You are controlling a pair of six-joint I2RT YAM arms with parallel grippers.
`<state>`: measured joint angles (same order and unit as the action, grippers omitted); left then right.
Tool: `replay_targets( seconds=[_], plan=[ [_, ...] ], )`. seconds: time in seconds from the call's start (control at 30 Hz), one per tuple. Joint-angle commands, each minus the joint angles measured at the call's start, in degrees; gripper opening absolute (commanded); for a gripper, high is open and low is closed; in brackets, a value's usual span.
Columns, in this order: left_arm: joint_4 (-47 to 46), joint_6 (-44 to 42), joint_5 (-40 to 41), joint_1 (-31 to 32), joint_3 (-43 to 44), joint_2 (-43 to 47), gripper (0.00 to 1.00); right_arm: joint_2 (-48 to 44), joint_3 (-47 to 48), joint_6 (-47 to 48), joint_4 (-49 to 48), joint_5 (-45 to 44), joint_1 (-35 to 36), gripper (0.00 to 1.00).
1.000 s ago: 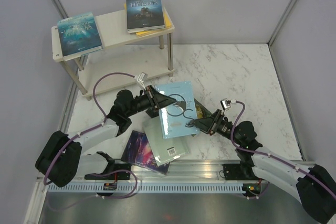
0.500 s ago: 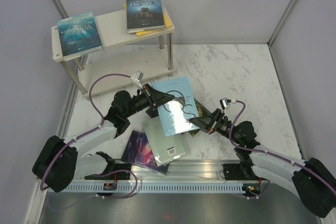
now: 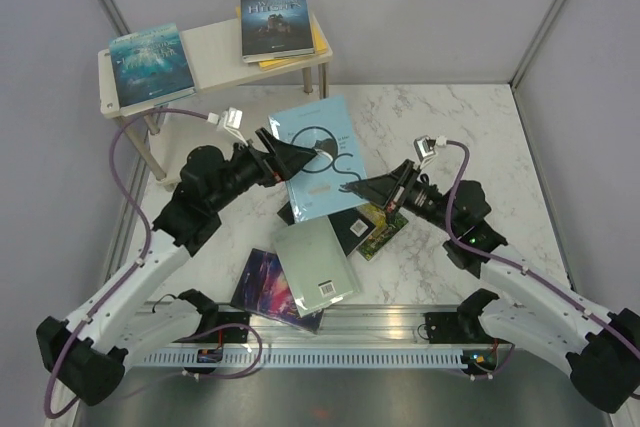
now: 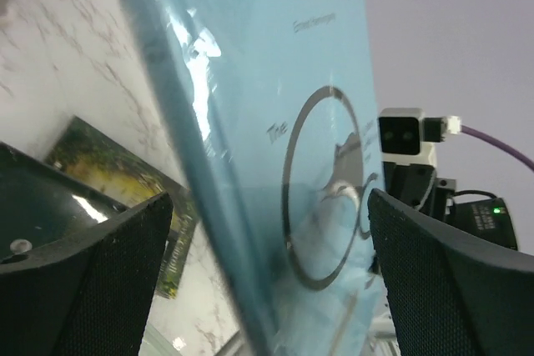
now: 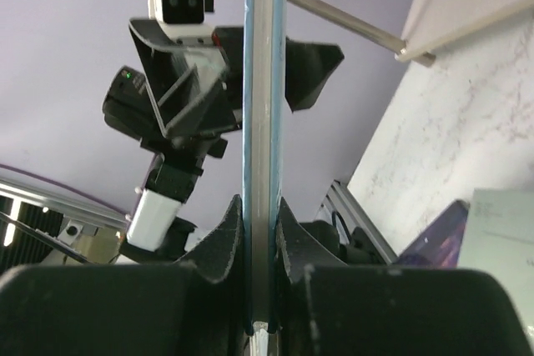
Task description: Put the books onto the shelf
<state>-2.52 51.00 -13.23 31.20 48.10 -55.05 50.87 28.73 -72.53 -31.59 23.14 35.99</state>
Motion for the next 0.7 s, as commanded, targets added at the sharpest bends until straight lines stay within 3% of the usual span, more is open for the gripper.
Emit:
replay_targets(
  seconds=[0.0, 0.17, 0.33, 0.53, 0.67],
  plan=[
    [16.0, -10.4, 9.0, -0.4, 5.4, 4.8, 1.00, 0.4, 11.4, 4.6, 3.5, 0.9, -0.9, 0.00],
    [26.3, -12.2, 18.4, -0.4, 7.8, 12.4, 1.00, 5.5, 25.3, 8.5, 10.8, 1.7, -2.8, 0.00],
    [33.0, -12.8, 22.1, -0.4, 6.1, 18.8, 1.00, 17.4, 39.0, 9.3, 15.9, 4.5, -4.6, 0.00],
    [37.5, -13.7, 23.8, -0.4, 0.3, 23.8, 1.00, 34.8, 60.1, 6.2, 16.6, 9.0, -8.2, 0.00],
    [38.1, -12.3, 23.1, -0.4, -3.3, 27.3, 1.00, 51.5, 79.3, 2.3, 16.5, 12.5, -10.6, 0.00]
  ],
)
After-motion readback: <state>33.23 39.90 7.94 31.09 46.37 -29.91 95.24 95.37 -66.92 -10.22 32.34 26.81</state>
